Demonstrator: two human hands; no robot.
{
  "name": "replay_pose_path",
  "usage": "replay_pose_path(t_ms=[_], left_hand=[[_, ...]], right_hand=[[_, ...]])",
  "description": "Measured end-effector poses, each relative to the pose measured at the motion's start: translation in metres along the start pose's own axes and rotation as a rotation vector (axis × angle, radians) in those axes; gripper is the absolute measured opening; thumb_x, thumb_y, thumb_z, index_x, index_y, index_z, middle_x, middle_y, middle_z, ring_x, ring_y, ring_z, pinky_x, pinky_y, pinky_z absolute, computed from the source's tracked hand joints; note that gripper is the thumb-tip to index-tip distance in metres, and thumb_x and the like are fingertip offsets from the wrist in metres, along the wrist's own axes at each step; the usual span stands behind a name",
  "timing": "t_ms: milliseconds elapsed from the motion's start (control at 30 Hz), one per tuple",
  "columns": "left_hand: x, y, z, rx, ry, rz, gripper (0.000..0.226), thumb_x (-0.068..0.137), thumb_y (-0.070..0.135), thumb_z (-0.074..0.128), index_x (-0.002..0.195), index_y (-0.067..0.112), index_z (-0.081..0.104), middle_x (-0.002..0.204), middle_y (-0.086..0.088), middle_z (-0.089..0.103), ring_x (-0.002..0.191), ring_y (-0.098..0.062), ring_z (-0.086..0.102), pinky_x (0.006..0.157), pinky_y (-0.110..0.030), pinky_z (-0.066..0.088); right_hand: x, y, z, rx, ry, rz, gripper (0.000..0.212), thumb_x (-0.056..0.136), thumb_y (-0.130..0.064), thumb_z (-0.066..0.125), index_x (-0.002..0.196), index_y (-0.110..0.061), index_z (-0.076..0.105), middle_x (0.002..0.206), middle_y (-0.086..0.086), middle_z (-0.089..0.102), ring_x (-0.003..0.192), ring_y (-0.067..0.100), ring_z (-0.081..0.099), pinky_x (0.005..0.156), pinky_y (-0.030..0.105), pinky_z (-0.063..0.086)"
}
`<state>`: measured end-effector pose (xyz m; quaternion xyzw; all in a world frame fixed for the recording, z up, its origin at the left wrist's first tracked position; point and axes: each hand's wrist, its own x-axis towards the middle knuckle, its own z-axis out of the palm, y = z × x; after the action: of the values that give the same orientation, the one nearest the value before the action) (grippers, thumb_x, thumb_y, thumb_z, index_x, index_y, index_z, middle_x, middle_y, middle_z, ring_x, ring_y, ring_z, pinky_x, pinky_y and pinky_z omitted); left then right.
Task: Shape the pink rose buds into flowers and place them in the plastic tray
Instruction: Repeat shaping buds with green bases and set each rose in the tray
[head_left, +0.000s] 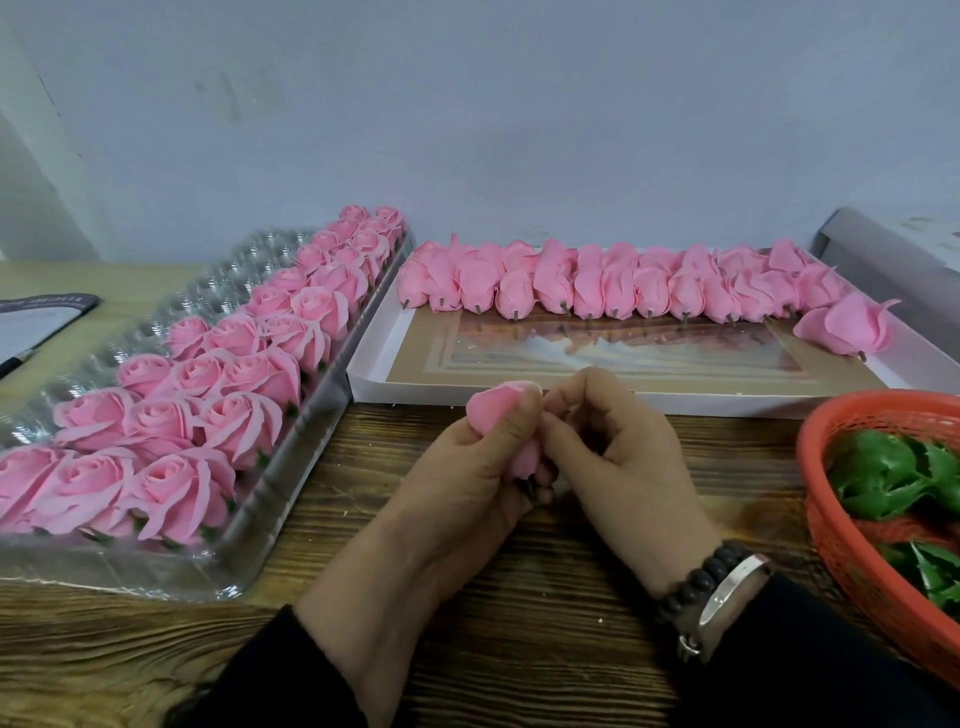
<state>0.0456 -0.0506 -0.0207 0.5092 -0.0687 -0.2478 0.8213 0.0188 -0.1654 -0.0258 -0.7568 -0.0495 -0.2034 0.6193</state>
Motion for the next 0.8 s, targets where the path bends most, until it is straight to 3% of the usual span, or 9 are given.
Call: replay_pose_path(t_ms=[100, 167, 267, 400, 500, 633, 800], left_hand=[[-0.0006, -0.0012, 0.0007, -0.007, -0.022, 0.023, 0.048, 0.07, 0.033, 0.063, 0.104, 0.0, 0.067, 0.073, -0.009, 0.054, 0.053, -0.008, 0.049, 0.065, -0.027, 0.038], [-0.0027, -0.0005, 0.0029, 0.02, -0.043, 0.05, 0.032, 0.071, 0.032, 0.061, 0.094, 0.014, 0.074, 0.082, -0.014, 0.057, 0.07, -0.019, 0.053, 0.071, -0.03, 0.04], [-0.0054, 0.0003, 0.003, 0.033, -0.06, 0.045, 0.029, 0.072, 0.03, 0.06, 0.097, 0.021, 0.074, 0.106, -0.022, 0.052, 0.1, -0.03, 0.042, 0.091, -0.045, 0.031], [-0.0058, 0.0005, 0.0043, 0.056, -0.088, 0.052, 0.031, 0.074, 0.032, 0.06, 0.1, 0.02, 0.072, 0.109, -0.023, 0.047, 0.1, -0.031, 0.038, 0.087, -0.047, 0.026], [-0.0041, -0.0016, 0.0038, 0.082, -0.094, 0.071, 0.033, 0.071, 0.034, 0.063, 0.098, 0.017, 0.072, 0.099, -0.021, 0.048, 0.087, -0.031, 0.042, 0.077, -0.044, 0.034], [-0.0046, -0.0013, 0.0031, 0.141, -0.058, 0.08, 0.024, 0.071, 0.037, 0.06, 0.078, 0.018, 0.074, 0.064, -0.005, 0.055, 0.052, -0.011, 0.049, 0.046, -0.02, 0.039], [-0.0033, -0.0037, 0.0025, 0.175, -0.032, 0.065, 0.036, 0.071, 0.04, 0.06, 0.076, 0.005, 0.063, 0.057, -0.009, 0.054, 0.044, -0.012, 0.05, 0.042, -0.02, 0.037]], right_hand=[[0.0011, -0.0028, -0.0011, 0.029, -0.01, 0.008, 0.018, 0.083, -0.004, 0.064, 0.074, -0.019, 0.058, 0.055, 0.012, 0.054, 0.049, 0.023, 0.051, 0.047, 0.027, 0.047], [0.0008, -0.0041, -0.0015, -0.018, -0.019, -0.022, 0.025, 0.083, -0.005, 0.064, 0.081, -0.03, 0.06, 0.064, -0.002, 0.054, 0.053, 0.026, 0.051, 0.052, 0.031, 0.049], [-0.0003, -0.0054, -0.0018, -0.042, -0.045, -0.008, 0.033, 0.081, -0.01, 0.063, 0.098, -0.037, 0.058, 0.069, -0.009, 0.051, 0.058, 0.028, 0.055, 0.055, 0.035, 0.052], [-0.0005, -0.0061, -0.003, -0.067, -0.04, -0.004, 0.023, 0.072, -0.026, 0.06, 0.094, -0.035, 0.058, 0.064, -0.015, 0.053, 0.056, 0.028, 0.057, 0.054, 0.039, 0.052], [-0.0005, -0.0038, -0.0035, -0.094, -0.024, -0.009, 0.018, 0.072, -0.024, 0.061, 0.087, -0.033, 0.057, 0.059, -0.014, 0.054, 0.052, 0.025, 0.056, 0.05, 0.037, 0.051], [-0.0012, -0.0027, -0.0024, -0.052, 0.004, -0.031, 0.029, 0.078, -0.011, 0.067, 0.087, -0.036, 0.055, 0.06, 0.004, 0.054, 0.045, 0.021, 0.052, 0.042, 0.028, 0.047], [-0.0017, -0.0061, -0.0013, 0.08, -0.007, -0.048, 0.033, 0.08, 0.003, 0.062, 0.083, -0.029, 0.056, 0.065, 0.01, 0.054, 0.037, 0.005, 0.046, 0.038, 0.01, 0.037]])
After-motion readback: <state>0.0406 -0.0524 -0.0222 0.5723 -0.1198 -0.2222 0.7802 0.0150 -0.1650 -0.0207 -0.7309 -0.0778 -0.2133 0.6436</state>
